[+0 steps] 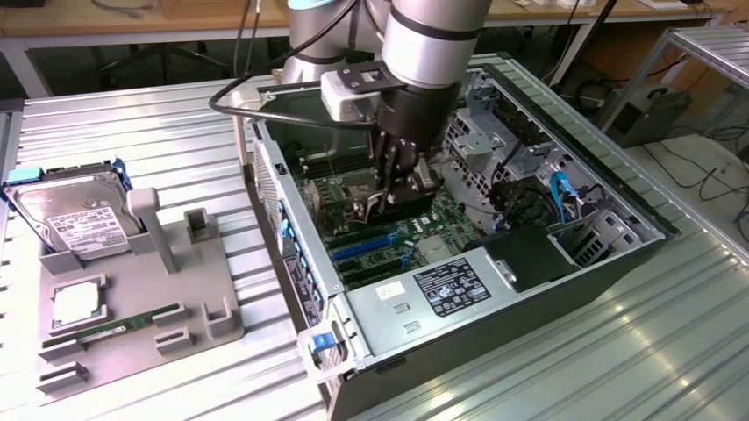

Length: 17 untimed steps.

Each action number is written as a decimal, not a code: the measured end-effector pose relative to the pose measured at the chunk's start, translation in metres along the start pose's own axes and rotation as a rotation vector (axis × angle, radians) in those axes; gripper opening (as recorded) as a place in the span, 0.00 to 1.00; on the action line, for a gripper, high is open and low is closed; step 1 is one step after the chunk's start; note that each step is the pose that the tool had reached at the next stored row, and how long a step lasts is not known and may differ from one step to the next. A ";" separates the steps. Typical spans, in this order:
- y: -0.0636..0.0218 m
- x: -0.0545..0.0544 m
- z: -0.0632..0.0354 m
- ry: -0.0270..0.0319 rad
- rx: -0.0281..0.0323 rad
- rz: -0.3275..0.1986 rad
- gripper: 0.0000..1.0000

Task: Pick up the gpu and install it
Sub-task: 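Insert the gpu into the slot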

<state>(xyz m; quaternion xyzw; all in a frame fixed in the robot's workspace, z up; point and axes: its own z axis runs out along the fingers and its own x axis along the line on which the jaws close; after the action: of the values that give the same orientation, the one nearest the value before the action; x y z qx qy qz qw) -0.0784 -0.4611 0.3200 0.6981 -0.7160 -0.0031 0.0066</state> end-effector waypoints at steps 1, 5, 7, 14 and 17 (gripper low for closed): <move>-0.0024 0.000 0.0044 0.0000 -0.0024 0.000 0.26; -0.0071 -0.011 0.0390 0.0003 -0.0114 0.000 0.26; -0.0071 -0.011 0.0390 0.0003 -0.0114 0.000 0.26; -0.0067 -0.011 0.0393 0.0003 -0.0113 -0.009 0.26; -0.0046 -0.010 0.0393 0.0005 -0.0113 -0.014 0.26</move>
<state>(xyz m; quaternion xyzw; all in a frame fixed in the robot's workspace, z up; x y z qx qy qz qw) -0.0740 -0.4514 0.2806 0.7031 -0.7109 -0.0070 0.0107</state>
